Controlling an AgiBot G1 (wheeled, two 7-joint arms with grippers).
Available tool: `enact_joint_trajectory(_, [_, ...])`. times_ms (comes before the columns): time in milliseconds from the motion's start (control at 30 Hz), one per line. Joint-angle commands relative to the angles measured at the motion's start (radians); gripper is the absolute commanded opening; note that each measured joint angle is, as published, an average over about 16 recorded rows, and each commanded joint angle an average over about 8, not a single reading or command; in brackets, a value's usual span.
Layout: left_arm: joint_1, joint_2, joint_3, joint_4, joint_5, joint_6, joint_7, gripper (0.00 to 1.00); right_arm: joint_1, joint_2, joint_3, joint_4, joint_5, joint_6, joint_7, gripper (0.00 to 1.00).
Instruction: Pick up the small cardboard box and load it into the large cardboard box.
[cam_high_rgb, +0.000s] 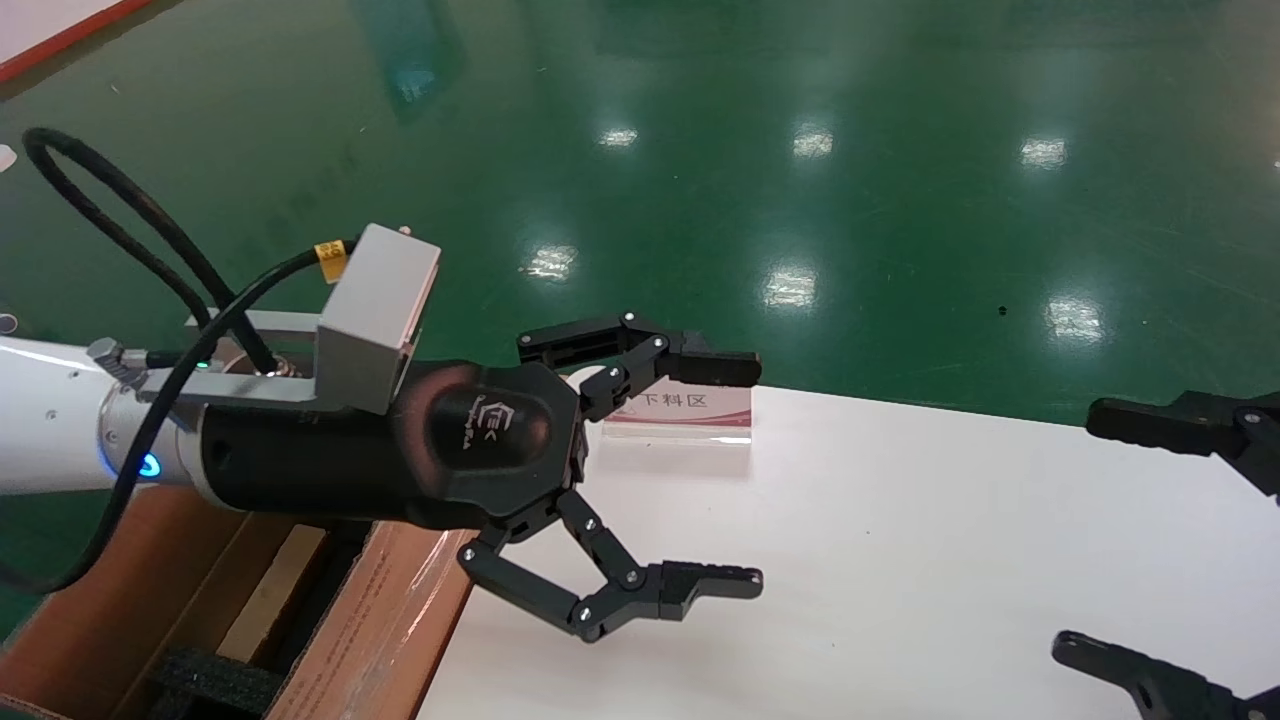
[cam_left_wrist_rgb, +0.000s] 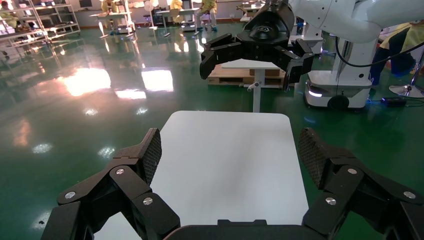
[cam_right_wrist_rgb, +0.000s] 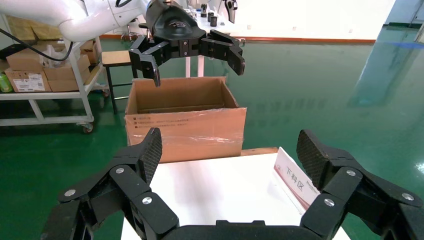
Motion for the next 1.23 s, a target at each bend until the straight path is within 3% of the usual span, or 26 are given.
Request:
enact_joint_trajectory(33, [0.000,0.000,0.000,0.000,0.000,0.000,0.000,1.00,0.000,0.000,0.000,0.000,0.000,0.000,0.000,1.00])
enact_joint_trajectory(1233, [0.000,0.000,0.001,0.001,-0.001,0.000,0.001,1.00,0.000,0.000,0.000,0.000,0.000,0.000,0.000,1.00])
